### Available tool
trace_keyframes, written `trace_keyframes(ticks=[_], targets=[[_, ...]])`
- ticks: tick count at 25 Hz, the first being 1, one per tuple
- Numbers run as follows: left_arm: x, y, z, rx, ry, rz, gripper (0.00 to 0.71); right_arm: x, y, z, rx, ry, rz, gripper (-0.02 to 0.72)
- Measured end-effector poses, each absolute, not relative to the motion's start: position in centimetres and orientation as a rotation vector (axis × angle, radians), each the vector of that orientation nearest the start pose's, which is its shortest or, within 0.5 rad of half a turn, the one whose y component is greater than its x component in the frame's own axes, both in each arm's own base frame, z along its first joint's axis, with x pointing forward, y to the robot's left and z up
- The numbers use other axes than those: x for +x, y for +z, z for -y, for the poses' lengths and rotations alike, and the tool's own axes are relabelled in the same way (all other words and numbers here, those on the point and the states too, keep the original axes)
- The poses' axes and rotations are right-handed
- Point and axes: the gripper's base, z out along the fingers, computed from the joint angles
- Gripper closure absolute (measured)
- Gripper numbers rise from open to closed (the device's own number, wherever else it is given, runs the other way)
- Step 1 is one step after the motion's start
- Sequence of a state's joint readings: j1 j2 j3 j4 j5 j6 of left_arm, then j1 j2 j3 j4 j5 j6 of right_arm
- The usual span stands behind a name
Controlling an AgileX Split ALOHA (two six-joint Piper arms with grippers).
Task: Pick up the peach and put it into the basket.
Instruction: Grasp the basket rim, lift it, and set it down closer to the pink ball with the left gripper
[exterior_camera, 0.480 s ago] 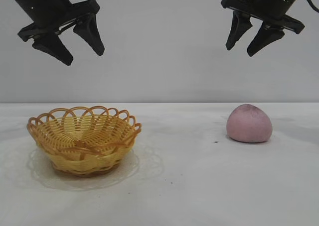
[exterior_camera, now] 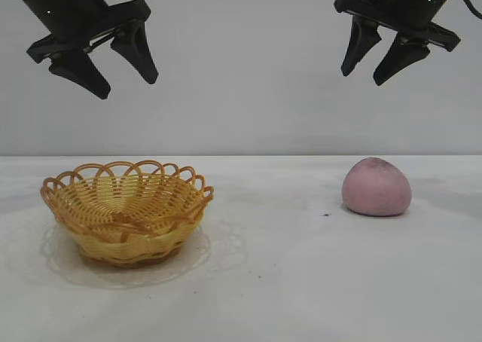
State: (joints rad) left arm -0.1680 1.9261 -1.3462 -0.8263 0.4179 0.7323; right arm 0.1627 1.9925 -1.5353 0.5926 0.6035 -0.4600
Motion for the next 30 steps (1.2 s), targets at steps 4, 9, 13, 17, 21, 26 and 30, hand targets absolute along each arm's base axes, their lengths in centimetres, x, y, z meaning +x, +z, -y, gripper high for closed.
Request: trace_keyframes(ticks=[4, 9, 13, 17, 21, 26, 30], targets=[[41.4, 21.6, 10.0, 0.404, -0.456, -2.371, 0.206, 43.6, 22.8, -10.1, -0.284, 0.488, -2.442, 0.364], [41.1, 23.4, 10.0, 0.775, -0.357, -2.44, 0.206, 43.6, 22.7, -10.1, -0.294, 0.49, -2.448, 0.364], [40.7, 26.1, 9.6, 1.004, -0.291, -2.501, 0.206, 43.5, 22.7, -10.1, -0.297, 0.491, -2.449, 0.364], [40.1, 28.4, 9.3, 1.12, -0.286, -2.551, 0.206, 43.5, 22.7, -10.1, -0.298, 0.491, -2.45, 0.364], [40.0, 29.0, 9.3, 1.155, -0.262, -2.554, 0.206, 43.5, 22.6, -10.1, -0.299, 0.493, -2.454, 0.364], [39.7, 27.9, 11.9, 1.294, -0.194, -2.547, 0.206, 43.5, 22.0, -10.2, -0.306, 0.5, -2.476, 0.364], [39.7, 25.7, 14.4, 1.412, -0.164, -2.558, 0.206, 43.5, 21.9, -10.2, -0.312, 0.504, -2.485, 0.364]])
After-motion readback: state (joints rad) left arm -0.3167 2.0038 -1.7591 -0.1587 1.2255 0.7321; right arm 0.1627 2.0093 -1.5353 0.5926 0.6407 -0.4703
